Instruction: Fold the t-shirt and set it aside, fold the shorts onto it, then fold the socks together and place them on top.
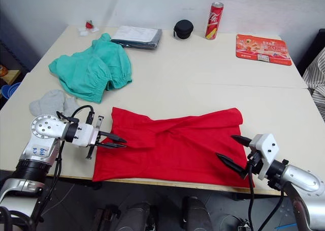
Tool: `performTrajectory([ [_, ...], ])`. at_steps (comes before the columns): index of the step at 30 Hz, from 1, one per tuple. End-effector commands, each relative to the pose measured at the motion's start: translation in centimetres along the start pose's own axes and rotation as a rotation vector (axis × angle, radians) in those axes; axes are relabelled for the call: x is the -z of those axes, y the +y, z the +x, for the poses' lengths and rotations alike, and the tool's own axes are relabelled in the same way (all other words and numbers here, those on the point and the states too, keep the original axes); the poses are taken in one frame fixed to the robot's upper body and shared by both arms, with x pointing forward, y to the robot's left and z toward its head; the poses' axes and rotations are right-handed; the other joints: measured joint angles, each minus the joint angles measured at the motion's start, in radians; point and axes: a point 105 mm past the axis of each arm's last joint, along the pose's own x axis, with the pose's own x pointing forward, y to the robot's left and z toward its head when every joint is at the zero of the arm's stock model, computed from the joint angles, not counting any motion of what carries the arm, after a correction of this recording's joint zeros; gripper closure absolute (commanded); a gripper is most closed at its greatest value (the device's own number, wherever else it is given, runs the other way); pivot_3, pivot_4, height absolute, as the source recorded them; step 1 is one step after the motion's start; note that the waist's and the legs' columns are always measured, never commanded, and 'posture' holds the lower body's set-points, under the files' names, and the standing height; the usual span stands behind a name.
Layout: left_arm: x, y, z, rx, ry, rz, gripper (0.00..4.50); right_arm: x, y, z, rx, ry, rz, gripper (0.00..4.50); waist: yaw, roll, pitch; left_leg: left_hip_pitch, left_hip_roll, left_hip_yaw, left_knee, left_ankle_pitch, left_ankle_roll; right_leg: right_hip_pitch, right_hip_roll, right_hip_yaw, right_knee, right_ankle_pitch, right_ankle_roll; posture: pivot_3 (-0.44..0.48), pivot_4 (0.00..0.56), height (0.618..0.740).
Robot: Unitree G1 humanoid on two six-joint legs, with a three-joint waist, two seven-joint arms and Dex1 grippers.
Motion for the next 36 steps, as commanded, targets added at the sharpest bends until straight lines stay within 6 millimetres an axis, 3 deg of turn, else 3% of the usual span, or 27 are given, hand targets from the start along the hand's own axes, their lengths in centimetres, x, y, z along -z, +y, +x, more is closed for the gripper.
performTrajectory([
  [1,0.2,0.0,-0.6,0.048,0.042,0.040,4.02,-0.6,-0.5,-0.7,0.019,-0.004,-0.037,0.00,0.000,0.000,0.000,0.000,0.000,0.000,0.000,0.000,0.000,0.000,0.000,0.000,0.000,0.000,0.000,0.000,0.150,0.740],
  [9,1.1,-1.3,-1.0,0.083,0.072,0.003,4.02,-0.6,0.2,-0.6,-0.023,0.005,0.013,0.00,-0.003,0.000,0.000,0.000,0.000,0.000,0.000,0.000,0.000,0.000,0.000,0.000,0.000,0.000,0.000,0.000,0.150,0.740],
  [14,0.9,-0.9,-0.9,0.046,0.041,-0.076,4.02,-1.8,0.1,0.1,-0.044,-0.037,0.026,0.00,-0.006,0.000,0.000,0.000,0.000,0.000,0.000,0.000,0.000,0.000,0.000,0.000,0.000,0.000,0.000,0.000,0.150,0.740],
  [17,0.3,-0.5,-0.9,0.024,0.012,-0.096,3.12,-2.9,0.1,0.7,-0.082,-0.043,0.003,0.00,-0.007,0.000,0.000,0.000,0.000,-0.001,0.000,0.000,0.000,0.000,0.000,0.000,0.000,0.000,0.000,0.000,0.150,0.740],
  [20,-1.3,-0.9,-1.6,0.056,-0.060,-0.255,2.14,-4.6,-2.2,1.7,-0.065,-0.013,-0.057,0.00,-0.020,0.000,0.000,0.000,0.000,-0.001,0.000,0.000,0.000,0.000,0.000,0.000,0.000,0.000,0.000,0.000,0.150,0.740],
  [25,-3.6,-0.3,-2.7,0.006,-0.146,-0.466,2.14,-6.5,-8.0,2.6,-0.005,0.066,-0.062,0.00,-0.030,0.001,0.001,0.000,0.001,-0.001,0.000,0.000,0.000,-0.001,-0.001,0.001,0.001,0.000,-0.001,0.000,0.150,0.740],
  [28,-4.8,1.5,-2.7,-0.106,-0.223,-0.521,1.57,-6.4,-10.8,3.1,-0.002,0.149,-0.044,0.00,-0.023,0.001,0.001,-0.001,0.001,-0.002,-0.001,0.000,0.000,-0.001,-0.001,-0.001,0.000,-0.001,-0.002,0.000,0.150,0.740],
  [32,-6.3,2.9,-1.9,-0.202,-0.333,-0.545,0.40,-6.1,-12.7,4.6,-0.059,0.250,-0.060,0.00,-0.023,0.001,0.001,-0.003,0.000,-0.001,0.000,0.000,0.001,-0.001,-0.002,0.000,0.000,-0.001,-0.001,0.000,0.150,0.740],
  [36,-6.4,2.5,-1.2,-0.213,-0.337,-0.542,0.40,-5.8,-13.4,6.0,-0.120,0.337,-0.098,0.00,-0.031,0.002,0.001,-0.003,0.000,-0.001,-0.001,0.000,0.000,-0.003,-0.001,-0.001,0.000,-0.001,-0.001,0.000,0.150,0.740],
])
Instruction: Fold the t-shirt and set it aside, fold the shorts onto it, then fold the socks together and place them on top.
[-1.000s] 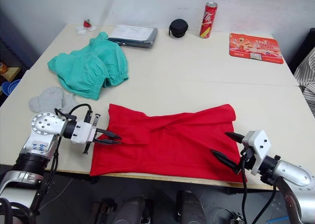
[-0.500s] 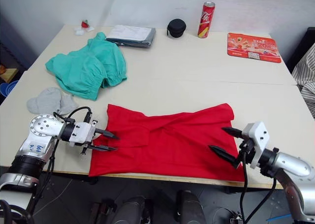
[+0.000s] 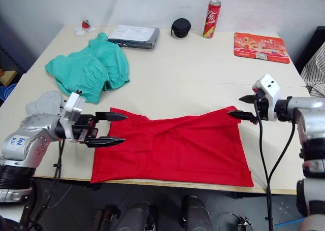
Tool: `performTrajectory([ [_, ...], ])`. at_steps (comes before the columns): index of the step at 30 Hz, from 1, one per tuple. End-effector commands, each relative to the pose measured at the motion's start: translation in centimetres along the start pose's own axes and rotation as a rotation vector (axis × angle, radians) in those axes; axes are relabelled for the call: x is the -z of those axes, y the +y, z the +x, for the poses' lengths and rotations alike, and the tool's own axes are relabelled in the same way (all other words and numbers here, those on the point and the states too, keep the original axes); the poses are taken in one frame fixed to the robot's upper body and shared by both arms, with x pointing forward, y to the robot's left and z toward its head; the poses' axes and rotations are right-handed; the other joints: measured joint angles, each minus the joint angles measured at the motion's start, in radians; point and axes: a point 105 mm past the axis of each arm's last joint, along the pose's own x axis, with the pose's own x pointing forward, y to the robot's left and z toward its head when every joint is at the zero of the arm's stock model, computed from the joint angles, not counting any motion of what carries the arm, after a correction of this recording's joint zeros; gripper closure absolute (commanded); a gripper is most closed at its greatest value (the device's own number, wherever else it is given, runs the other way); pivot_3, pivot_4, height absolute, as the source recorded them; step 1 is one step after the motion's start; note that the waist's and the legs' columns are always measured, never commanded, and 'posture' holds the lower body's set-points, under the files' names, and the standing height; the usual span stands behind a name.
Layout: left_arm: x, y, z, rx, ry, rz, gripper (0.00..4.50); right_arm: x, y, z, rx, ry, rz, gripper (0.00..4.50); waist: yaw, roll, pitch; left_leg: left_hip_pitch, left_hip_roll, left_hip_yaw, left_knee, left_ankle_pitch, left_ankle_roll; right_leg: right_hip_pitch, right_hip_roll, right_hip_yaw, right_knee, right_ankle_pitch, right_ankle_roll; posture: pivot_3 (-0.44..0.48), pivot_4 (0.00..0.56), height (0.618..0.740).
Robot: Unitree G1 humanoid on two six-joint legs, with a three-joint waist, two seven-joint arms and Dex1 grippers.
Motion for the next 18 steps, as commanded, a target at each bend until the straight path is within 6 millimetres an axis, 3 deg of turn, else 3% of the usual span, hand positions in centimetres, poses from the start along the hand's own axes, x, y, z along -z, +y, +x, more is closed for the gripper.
performTrajectory([
  [1,-0.7,-0.7,0.1,-0.002,-0.010,0.049,0.40,0.4,-0.4,0.2,-0.046,0.079,-0.063,0.00,-0.004,0.000,0.000,0.000,0.000,0.000,0.000,0.000,0.000,0.000,0.000,0.000,0.000,0.000,0.000,0.000,0.150,0.740],
  [12,0.5,-1.6,0.5,0.010,0.016,0.056,0.40,0.2,-0.3,1.8,-0.118,0.157,-0.222,0.00,-0.019,0.001,0.001,0.000,0.001,0.000,0.000,0.000,-0.001,0.000,0.000,0.000,0.000,0.000,0.000,0.000,0.150,0.740],
  [15,0.6,-1.6,0.7,0.018,0.016,0.054,0.35,-0.5,-0.4,2.1,-0.107,0.122,-0.226,0.59,-0.020,0.001,0.001,0.000,0.000,0.000,0.000,0.000,-0.001,0.000,0.000,0.000,0.000,0.000,0.000,0.000,0.150,0.740],
  [18,0.7,-1.7,0.6,0.021,0.019,0.050,0.35,-0.5,-0.4,2.2,-0.103,0.129,-0.249,1.64,-0.019,0.002,0.001,0.000,0.000,0.000,0.000,0.000,-0.002,0.000,0.000,0.000,0.001,0.000,0.000,0.000,0.150,0.740],
])
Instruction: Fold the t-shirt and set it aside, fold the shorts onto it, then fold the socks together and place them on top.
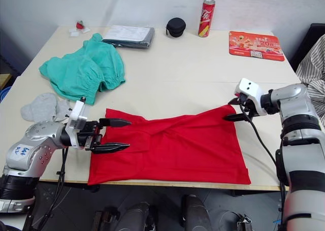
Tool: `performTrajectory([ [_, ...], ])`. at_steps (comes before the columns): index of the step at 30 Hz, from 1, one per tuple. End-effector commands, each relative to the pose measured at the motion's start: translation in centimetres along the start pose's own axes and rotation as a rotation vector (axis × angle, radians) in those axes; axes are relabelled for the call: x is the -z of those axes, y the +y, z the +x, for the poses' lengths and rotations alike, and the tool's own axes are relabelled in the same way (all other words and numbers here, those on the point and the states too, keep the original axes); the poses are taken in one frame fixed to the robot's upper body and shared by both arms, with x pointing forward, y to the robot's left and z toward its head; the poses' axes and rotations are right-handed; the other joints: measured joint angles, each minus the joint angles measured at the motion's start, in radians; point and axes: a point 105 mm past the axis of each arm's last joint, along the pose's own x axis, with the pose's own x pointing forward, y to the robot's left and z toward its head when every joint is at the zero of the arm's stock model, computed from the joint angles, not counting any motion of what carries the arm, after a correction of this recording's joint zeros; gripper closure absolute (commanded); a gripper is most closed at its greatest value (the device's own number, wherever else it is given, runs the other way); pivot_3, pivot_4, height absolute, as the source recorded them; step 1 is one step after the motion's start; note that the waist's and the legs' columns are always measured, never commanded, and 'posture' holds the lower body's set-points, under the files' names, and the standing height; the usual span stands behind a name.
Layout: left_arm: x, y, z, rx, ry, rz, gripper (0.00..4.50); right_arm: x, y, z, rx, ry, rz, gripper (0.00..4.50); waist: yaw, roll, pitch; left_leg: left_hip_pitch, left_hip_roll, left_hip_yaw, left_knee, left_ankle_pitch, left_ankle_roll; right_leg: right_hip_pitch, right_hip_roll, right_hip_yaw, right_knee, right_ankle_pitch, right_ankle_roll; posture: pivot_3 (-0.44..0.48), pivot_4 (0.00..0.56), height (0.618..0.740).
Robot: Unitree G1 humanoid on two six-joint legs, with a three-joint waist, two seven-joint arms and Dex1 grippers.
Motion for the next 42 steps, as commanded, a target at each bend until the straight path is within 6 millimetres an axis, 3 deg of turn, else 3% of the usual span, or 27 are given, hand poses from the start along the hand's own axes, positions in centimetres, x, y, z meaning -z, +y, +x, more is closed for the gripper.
performTrajectory([
  [1,-0.5,-0.5,0.2,0.023,-0.001,0.045,0.35,-1.0,-0.8,-1.0,0.042,-0.014,-0.059,1.98,0.000,0.000,0.000,0.000,0.000,0.000,0.000,0.000,0.000,0.000,0.000,0.000,0.000,0.000,0.000,0.000,0.150,0.740],
  [8,-0.1,-0.2,0.4,0.026,0.009,0.051,0.35,-1.4,-1.3,-1.4,0.080,-0.020,-0.113,4.48,0.000,0.000,0.000,0.000,0.000,0.000,0.000,0.000,0.000,0.000,0.000,0.000,0.000,0.000,0.000,0.000,0.150,0.740],
  [17,2.6,1.2,1.2,-0.032,0.059,0.037,0.35,-1.7,-0.9,-4.1,0.090,-0.083,-0.252,4.48,0.002,0.001,0.000,0.000,0.000,0.000,0.000,0.000,0.000,0.000,0.000,0.000,0.000,0.000,0.000,0.000,0.150,0.740],
  [23,3.3,1.2,1.1,-0.024,0.061,0.023,0.35,-1.0,-0.5,-4.2,0.113,-0.110,-0.272,4.48,0.001,0.001,0.000,0.000,0.000,0.000,0.000,0.000,0.000,0.000,0.000,0.000,0.000,0.000,0.000,0.000,0.150,0.740],
  [26,3.3,1.0,1.1,-0.003,0.067,0.026,0.35,-1.4,-0.3,-3.4,0.080,-0.129,-0.219,3.94,-0.003,0.002,0.001,0.001,0.000,0.001,0.000,0.000,0.000,0.000,0.000,0.001,0.001,0.000,0.000,0.000,0.150,0.740],
  [31,3.1,1.0,1.4,0.007,0.057,0.063,0.35,-1.1,-0.9,-1.5,0.129,-0.039,-0.287,2.22,-0.002,0.002,0.001,0.001,0.001,0.001,0.000,0.000,-0.001,0.000,0.000,0.001,0.001,0.000,0.000,0.000,0.150,0.740],
  [37,2.4,1.2,1.9,-0.011,0.013,0.090,0.35,-1.0,-1.0,-0.1,0.109,0.031,-0.315,2.22,0.001,0.002,0.001,0.000,0.000,0.001,0.000,0.000,-0.001,0.000,0.000,0.000,0.001,0.000,0.000,0.000,0.150,0.740],
  [42,2.0,1.6,2.1,-0.042,-0.028,0.104,0.35,-1.0,-1.1,-0.1,0.121,0.040,-0.322,3.89,0.000,0.002,0.001,0.000,0.000,0.000,0.000,0.000,-0.001,0.000,-0.001,0.000,0.001,0.000,0.000,0.000,0.150,0.740],
])
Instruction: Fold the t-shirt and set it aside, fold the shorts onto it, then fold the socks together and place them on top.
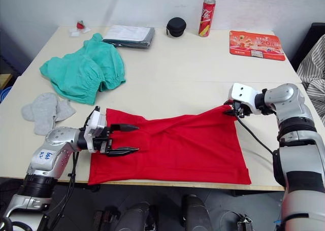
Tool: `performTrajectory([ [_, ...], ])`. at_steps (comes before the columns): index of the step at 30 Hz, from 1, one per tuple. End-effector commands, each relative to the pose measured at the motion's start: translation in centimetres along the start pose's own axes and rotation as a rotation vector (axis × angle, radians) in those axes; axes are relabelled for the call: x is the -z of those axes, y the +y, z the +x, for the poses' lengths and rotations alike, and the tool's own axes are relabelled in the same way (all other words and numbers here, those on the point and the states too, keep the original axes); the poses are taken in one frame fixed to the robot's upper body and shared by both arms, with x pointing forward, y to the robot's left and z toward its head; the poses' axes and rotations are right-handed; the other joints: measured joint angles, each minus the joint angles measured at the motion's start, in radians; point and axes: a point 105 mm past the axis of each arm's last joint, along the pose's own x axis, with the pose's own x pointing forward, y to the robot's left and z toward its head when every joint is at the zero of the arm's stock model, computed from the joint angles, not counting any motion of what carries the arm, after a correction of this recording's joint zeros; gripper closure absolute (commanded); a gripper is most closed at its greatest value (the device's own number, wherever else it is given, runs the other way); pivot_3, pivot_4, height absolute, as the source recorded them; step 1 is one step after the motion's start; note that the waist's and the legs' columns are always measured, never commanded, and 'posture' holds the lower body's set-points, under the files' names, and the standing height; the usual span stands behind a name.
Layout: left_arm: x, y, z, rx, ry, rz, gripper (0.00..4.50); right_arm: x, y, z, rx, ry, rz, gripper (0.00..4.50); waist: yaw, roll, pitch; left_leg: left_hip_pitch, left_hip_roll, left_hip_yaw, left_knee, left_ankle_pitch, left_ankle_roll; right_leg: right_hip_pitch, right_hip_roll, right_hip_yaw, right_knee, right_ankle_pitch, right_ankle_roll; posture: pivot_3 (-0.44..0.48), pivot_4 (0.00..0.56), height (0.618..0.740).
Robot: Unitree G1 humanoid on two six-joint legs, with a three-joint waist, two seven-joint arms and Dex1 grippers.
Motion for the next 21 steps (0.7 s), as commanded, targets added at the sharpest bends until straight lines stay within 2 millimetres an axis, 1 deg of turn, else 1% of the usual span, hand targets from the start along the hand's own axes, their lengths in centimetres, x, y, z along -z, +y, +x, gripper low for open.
performTrajectory([
  [1,-1.4,0.4,0.0,-0.023,-0.036,0.062,0.35,-0.5,-0.8,-0.6,0.032,-0.006,-0.031,4.22,-0.001,0.000,0.000,0.000,0.000,0.000,0.000,0.000,0.000,0.000,0.000,0.000,0.000,0.000,0.000,0.000,0.150,0.740],
  [2,-1.3,0.4,0.1,-0.027,-0.038,0.061,0.35,-0.4,-0.8,-0.7,0.027,-0.004,-0.028,4.49,-0.001,0.000,0.000,0.000,0.000,0.000,0.000,0.000,0.000,0.000,0.000,0.000,0.000,0.000,0.000,0.000,0.150,0.740],
  [9,-1.1,0.6,0.5,-0.037,-0.050,0.055,0.35,-0.7,-1.0,-1.6,0.030,-0.039,-0.020,4.49,-0.001,0.000,0.000,0.000,0.000,0.000,0.000,0.000,0.000,0.000,0.000,0.000,0.000,0.000,0.000,0.000,0.150,0.740],
  [12,-1.1,0.7,0.5,-0.043,-0.053,0.055,0.35,-1.0,-1.4,-2.2,0.045,-0.067,0.025,4.49,-0.001,0.000,0.000,0.000,0.000,0.000,0.000,0.000,0.000,0.000,0.000,0.000,0.000,0.000,0.000,0.000,0.150,0.740],
  [14,-1.1,0.8,0.4,-0.044,-0.052,0.056,0.35,-1.3,-1.8,-2.6,0.057,-0.094,0.052,4.11,-0.001,0.000,0.000,0.000,0.000,0.000,0.000,0.000,0.000,0.000,0.000,0.000,0.000,0.000,0.000,0.000,0.150,0.740],
  [16,-1.1,0.8,0.4,-0.044,-0.052,0.057,0.35,-1.5,-1.9,-2.7,0.055,-0.104,0.055,3.55,-0.001,0.000,0.000,0.000,0.000,0.000,0.000,0.000,0.000,0.000,0.000,0.000,0.000,0.000,0.000,0.000,0.150,0.740],
  [21,-1.2,0.8,0.7,-0.040,-0.053,0.061,0.35,-1.2,-1.3,-1.9,0.019,-0.053,0.016,1.71,-0.001,0.000,0.000,0.000,0.000,0.000,0.000,0.000,0.000,0.000,0.000,0.000,0.000,0.000,0.000,0.000,0.150,0.740],
])
